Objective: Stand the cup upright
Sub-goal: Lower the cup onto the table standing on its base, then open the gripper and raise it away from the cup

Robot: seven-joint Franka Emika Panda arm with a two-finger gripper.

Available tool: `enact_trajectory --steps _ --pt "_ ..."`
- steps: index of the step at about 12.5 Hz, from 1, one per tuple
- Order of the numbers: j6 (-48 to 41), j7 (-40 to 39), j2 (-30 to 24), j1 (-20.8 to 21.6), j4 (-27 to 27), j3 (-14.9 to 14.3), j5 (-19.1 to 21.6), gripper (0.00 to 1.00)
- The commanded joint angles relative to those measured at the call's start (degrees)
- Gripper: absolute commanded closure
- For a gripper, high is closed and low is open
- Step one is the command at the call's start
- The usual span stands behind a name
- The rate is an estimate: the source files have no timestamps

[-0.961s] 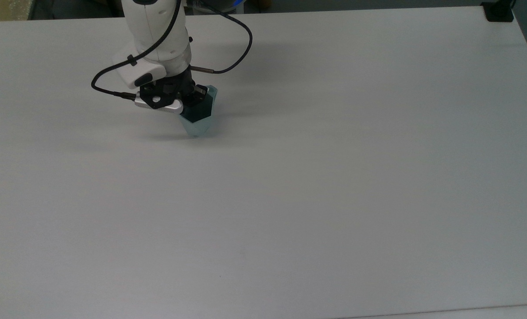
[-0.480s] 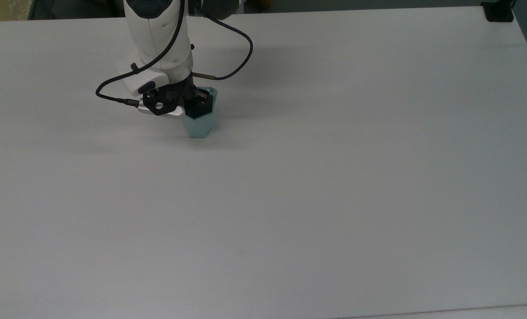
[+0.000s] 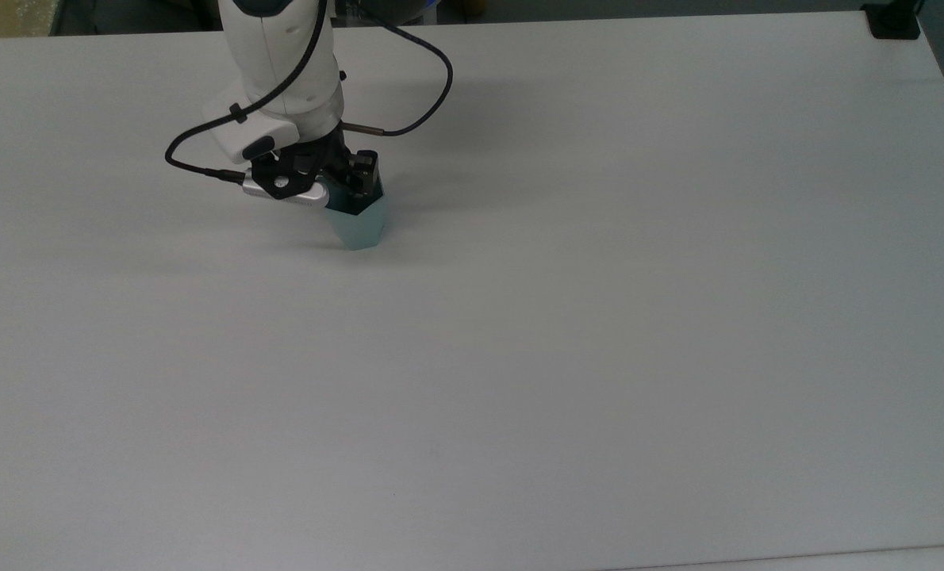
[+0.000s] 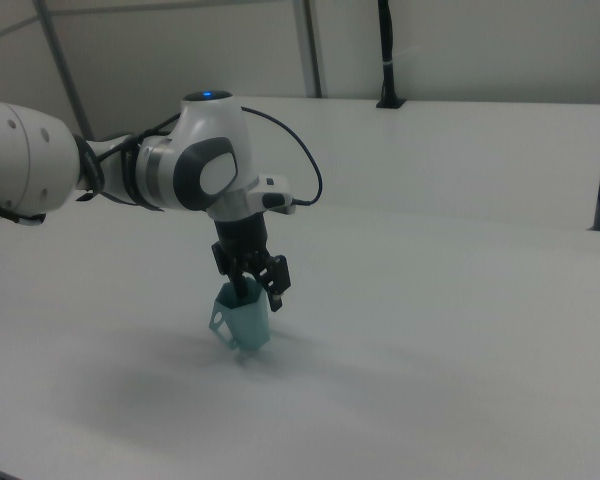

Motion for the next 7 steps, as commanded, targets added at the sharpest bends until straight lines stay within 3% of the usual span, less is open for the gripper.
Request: enact_trajectory --steps 1,7 --pt "-5.0 -1.1 -3.0 -0.2 3.0 0.3 1.4 0.0" --pt "-9.9 0.2 -9.6 -2.0 13.0 -0.1 1.5 0.0"
